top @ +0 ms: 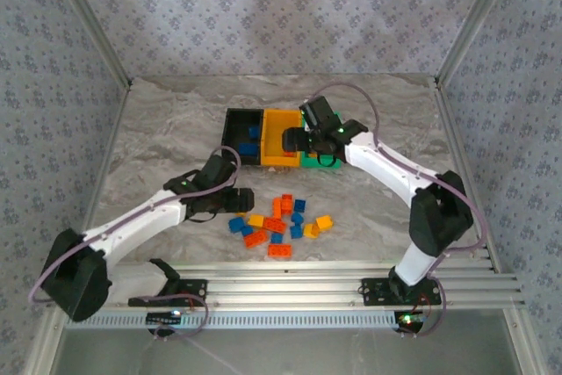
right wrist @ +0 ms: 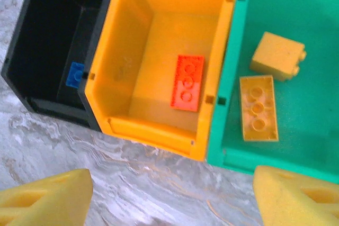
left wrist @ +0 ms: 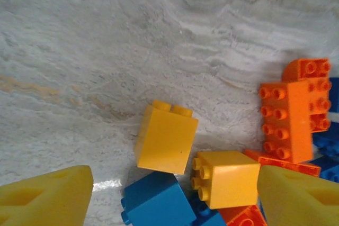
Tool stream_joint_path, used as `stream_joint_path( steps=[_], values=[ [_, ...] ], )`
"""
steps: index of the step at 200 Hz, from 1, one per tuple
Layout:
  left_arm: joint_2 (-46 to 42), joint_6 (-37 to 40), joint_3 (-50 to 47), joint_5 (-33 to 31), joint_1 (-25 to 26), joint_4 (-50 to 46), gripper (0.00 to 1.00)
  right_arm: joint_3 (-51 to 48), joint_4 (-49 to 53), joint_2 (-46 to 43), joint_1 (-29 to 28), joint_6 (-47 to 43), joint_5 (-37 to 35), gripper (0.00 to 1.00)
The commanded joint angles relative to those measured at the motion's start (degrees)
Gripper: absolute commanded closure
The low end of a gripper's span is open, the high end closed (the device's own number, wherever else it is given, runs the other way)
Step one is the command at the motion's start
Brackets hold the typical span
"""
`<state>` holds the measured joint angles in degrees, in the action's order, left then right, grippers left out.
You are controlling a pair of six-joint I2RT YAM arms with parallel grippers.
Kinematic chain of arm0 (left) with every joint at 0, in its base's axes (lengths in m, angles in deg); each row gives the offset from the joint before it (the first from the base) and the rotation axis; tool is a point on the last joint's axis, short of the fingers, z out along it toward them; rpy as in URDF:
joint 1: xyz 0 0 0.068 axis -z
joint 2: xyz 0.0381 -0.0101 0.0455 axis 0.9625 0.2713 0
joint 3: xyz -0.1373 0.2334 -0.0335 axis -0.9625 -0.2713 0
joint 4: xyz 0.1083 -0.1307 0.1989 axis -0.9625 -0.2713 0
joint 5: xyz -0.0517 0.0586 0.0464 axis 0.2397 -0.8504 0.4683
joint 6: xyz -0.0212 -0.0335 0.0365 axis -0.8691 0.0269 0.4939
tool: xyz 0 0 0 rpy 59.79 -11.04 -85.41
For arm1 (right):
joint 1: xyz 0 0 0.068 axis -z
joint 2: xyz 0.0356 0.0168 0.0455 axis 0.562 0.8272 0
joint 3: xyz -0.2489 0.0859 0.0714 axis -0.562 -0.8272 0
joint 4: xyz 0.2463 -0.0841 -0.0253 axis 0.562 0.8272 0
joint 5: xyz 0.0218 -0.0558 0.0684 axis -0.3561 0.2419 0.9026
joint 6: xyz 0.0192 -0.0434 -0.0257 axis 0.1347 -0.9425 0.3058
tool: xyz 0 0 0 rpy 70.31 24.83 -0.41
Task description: Sort the legos into containers by color
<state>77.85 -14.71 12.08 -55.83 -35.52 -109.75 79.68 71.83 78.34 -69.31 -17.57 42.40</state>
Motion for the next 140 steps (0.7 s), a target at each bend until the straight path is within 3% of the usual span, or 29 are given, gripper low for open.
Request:
stream_joint_path(
  steps=[1, 28, 84, 140],
  values=[
    [4.08, 2.78, 2.18, -0.91, 0.79, 1.46, 0.25, -3.86, -1.69, -2.83, 0.1, 1.47, -0.22, 0.19],
    [9.65, 3.97, 3.56, -1.92, 1.06, 2.16, 0.35, -6.89, -2.52, -5.28, 0.47, 1.69, -0.85, 0.19],
    [16.41, 4.57, 4.39, -3.49, 1.88, 3.06, 0.46, -10.37, -3.59, -8.7, 2.18, 2.0, -0.82, 0.19],
    [14.87, 4.41, 6.29, -3.55, 2.19, 1.78, 0.69, -12.6, -4.02, -11.85, 3.63, 2.48, -1.83, 0.19]
  ],
)
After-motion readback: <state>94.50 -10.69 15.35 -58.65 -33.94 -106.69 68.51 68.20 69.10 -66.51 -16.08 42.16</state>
